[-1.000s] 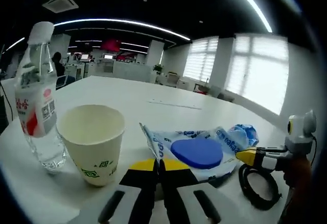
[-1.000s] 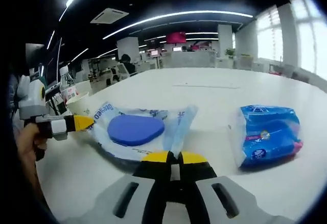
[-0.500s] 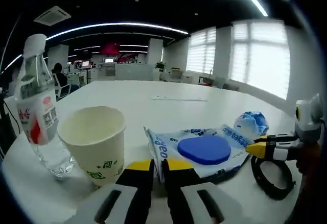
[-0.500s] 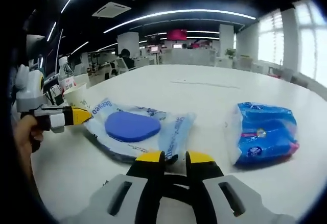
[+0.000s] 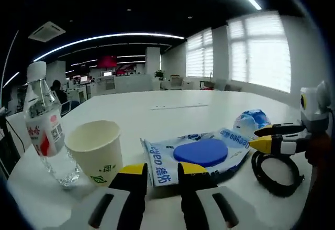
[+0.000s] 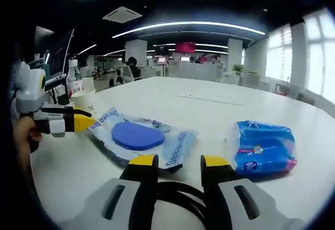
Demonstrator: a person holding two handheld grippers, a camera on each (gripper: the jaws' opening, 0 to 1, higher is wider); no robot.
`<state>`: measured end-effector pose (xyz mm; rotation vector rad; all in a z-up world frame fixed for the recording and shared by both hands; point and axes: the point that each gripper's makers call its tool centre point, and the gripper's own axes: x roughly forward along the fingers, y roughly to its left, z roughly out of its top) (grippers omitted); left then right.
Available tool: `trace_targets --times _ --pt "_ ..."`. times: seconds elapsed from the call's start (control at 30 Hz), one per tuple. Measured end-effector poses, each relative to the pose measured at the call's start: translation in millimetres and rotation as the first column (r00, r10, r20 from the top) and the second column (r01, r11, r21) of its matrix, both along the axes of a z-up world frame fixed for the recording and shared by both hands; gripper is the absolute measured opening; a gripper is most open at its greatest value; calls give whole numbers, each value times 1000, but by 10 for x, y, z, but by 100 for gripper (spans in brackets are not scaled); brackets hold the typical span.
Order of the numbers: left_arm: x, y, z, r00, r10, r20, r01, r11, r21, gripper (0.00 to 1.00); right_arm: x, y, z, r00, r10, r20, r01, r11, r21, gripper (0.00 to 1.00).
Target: Arrange the tabletop items into an orderly group along one side of the table until the central work area is clear of visible clutter.
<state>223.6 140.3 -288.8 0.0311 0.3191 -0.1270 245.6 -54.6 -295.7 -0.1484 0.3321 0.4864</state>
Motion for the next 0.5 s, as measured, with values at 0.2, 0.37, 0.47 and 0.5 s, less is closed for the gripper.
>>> trace_targets --times 0.2,0.37,0.47,0.5 --pt "-17 -42 5 1000 -27 7 27 1000 -4 35 -50 68 -31 999 47 -22 -46 999 22 39" --pt "-68 -42 -8 1000 -28 8 28 1000 -6 35 -38 34 -102 999 41 -14 -41 998 -46 34" --pt "-74 -6 -38 1000 -20 -5 20 1000 -9 35 1 12 -147 999 29 -32 -31 998 -57 34" --pt "-76 10 -45 1000 -15 -10 15 1000 -13 35 22 -4 -145 999 19 -31 -20 998 -51 34"
